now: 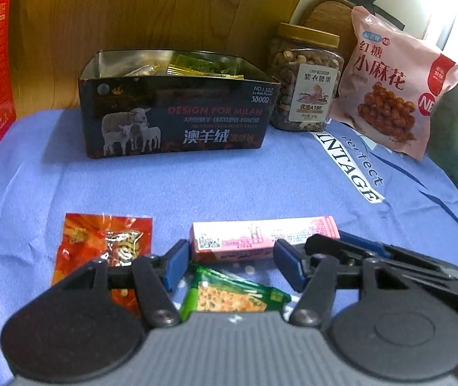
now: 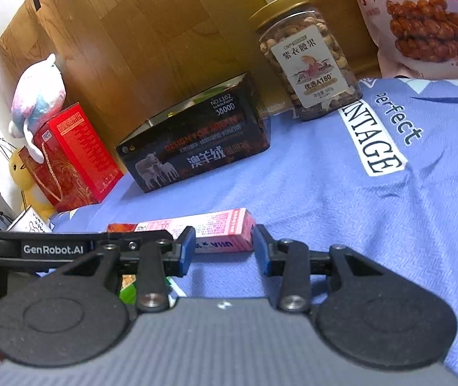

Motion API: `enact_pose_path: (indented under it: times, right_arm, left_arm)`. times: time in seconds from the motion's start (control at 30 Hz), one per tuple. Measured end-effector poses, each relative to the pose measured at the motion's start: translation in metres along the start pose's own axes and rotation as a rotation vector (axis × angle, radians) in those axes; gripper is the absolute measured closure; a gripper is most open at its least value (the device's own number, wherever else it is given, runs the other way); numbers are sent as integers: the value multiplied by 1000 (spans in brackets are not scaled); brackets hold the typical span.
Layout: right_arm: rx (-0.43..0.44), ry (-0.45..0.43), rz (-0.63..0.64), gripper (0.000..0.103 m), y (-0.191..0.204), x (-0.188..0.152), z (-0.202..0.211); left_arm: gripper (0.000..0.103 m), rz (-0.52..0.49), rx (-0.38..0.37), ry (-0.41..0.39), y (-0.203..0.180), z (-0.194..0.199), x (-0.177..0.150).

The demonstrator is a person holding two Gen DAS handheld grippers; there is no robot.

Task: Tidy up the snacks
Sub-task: 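Grasp the pink wafer bar with the left gripper, then carry the pink wafer bar into the tin box and open the left gripper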

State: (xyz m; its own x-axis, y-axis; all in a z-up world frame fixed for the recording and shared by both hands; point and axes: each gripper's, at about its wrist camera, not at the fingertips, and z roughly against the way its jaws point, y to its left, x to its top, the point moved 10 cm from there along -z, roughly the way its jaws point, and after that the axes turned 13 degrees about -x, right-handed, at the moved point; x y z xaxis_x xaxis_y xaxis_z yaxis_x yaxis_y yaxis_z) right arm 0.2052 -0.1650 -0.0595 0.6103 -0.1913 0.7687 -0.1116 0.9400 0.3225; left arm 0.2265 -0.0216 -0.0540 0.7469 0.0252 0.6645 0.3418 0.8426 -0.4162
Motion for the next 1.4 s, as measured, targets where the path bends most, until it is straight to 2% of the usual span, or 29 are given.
enact_pose_path:
  times: [0.63, 0.77, 0.97, 1.07, 1.13, 1.17, 1.2, 1.27, 1.33, 1.4]
  right_arm:
    - [-27, -8, 40, 61, 3, 0, -1]
    - [-25, -9, 37, 60, 3, 0, 0]
    - [-20, -17, 23, 60, 3, 1, 1]
    - [-19, -13, 27, 60, 4, 0, 1]
    - [-16, -11, 34, 60, 5, 0, 1]
    - [-19, -10, 37, 62, 5, -1, 0]
    - [-27, -12, 40, 67, 5, 0, 0]
    - [-40, -18, 45, 68, 5, 0, 1]
    - [-50, -39, 54, 68, 8, 4, 5]
    - [-15, -60, 58, 70, 19, 18, 7]
  left_arm:
    - [49, -38, 5, 4, 1, -2, -2]
    - [46, 18, -53, 0, 8, 6, 0]
    - [44, 82, -106, -74, 19, 27, 20]
    - [57, 86, -131, -27, 15, 16, 15]
    - [65, 46, -79, -21, 13, 10, 10]
    - [64, 22, -58, -23, 12, 8, 9]
    - [66, 31, -63, -23, 12, 9, 9]
    - [66, 66, -90, -23, 14, 14, 13]
    - [66, 64, -85, -73, 19, 26, 31]
    - [66, 74, -86, -126, 27, 38, 53]
